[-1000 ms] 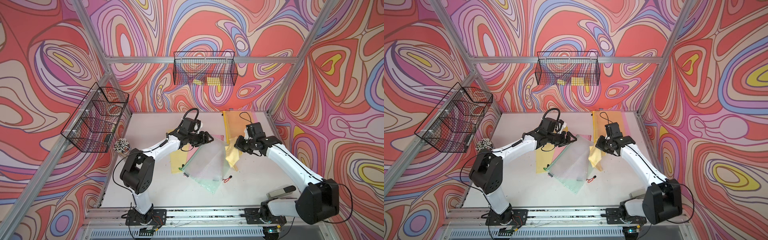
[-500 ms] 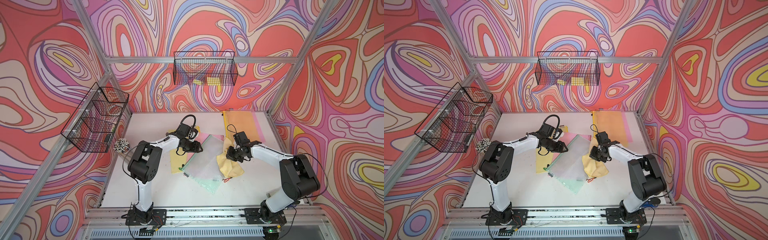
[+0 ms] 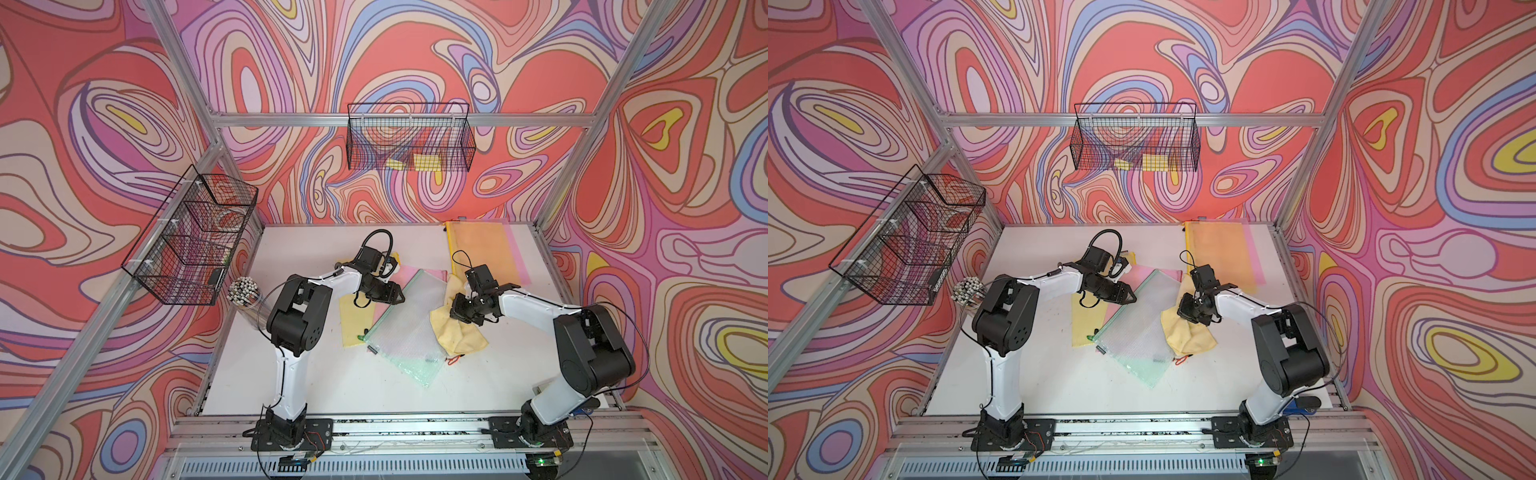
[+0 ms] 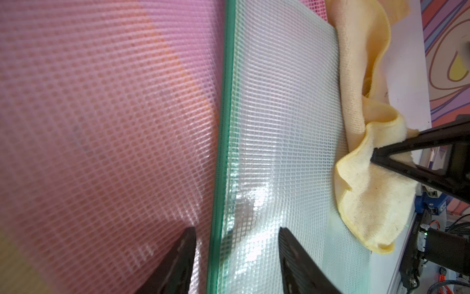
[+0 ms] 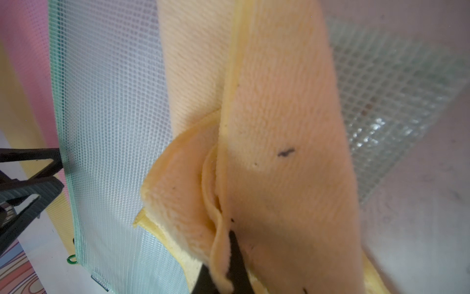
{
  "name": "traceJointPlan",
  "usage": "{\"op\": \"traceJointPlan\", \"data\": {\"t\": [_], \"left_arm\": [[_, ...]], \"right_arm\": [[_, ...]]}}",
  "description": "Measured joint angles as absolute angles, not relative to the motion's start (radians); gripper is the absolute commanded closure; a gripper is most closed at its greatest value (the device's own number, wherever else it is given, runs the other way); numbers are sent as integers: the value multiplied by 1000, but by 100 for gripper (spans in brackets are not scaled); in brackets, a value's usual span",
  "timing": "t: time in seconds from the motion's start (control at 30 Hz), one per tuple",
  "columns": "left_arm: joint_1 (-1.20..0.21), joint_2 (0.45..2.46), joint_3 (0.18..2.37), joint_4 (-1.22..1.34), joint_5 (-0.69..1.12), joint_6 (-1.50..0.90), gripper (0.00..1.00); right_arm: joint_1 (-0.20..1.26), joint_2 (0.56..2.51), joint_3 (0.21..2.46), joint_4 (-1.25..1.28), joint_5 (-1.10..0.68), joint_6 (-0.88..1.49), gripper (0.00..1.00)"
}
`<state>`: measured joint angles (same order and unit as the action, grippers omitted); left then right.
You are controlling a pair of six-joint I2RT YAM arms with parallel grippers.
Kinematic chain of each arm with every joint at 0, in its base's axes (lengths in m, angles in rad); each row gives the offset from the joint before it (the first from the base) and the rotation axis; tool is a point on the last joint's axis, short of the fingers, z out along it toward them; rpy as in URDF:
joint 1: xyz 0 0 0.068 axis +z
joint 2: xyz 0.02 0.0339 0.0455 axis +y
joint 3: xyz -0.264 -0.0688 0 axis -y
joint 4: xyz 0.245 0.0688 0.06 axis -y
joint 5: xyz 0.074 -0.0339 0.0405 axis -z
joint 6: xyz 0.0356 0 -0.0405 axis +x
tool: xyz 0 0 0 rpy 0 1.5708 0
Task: Wipe the document bag
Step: Wipe the dirt from the document bag.
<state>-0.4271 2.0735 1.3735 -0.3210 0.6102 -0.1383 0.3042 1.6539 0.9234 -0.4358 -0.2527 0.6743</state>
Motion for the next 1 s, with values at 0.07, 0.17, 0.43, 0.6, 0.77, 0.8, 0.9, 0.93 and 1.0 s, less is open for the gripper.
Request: {"op": "traceJointPlan", "data": {"t": [0.07, 0.17, 0.43, 0.6, 0.77, 0.8, 0.9, 0.93, 1.0], "left_arm": [[-427, 2078, 1374, -322, 628, -133, 57], [-427, 2086, 1375, -322, 651, -128, 66], [-425, 2091, 1375, -321, 666, -131, 99], [-426, 2089, 1374, -322, 667, -136, 100], [-426, 2048, 1339, -319, 665, -175, 100], [-426, 2034, 1327, -315, 662, -190, 100], [-426, 1982, 1270, -298, 652, -255, 100], [-426, 1963, 1246, -286, 651, -282, 100], [-426, 1930, 1196, -251, 650, -347, 100]], "right_arm": [[305, 1657, 923, -434, -253, 674, 100], [308, 1660, 923, -433, -253, 674, 100], [313, 1660, 923, -433, -253, 674, 100], [334, 1660, 942, -450, -248, 669, 100], [377, 1660, 1064, -507, -229, 647, 100], [387, 1660, 1093, -512, -226, 645, 100], [431, 1664, 1179, -517, -223, 643, 100], [452, 1673, 1214, -516, -224, 643, 100], [492, 1704, 1271, -503, -231, 645, 100]]}}
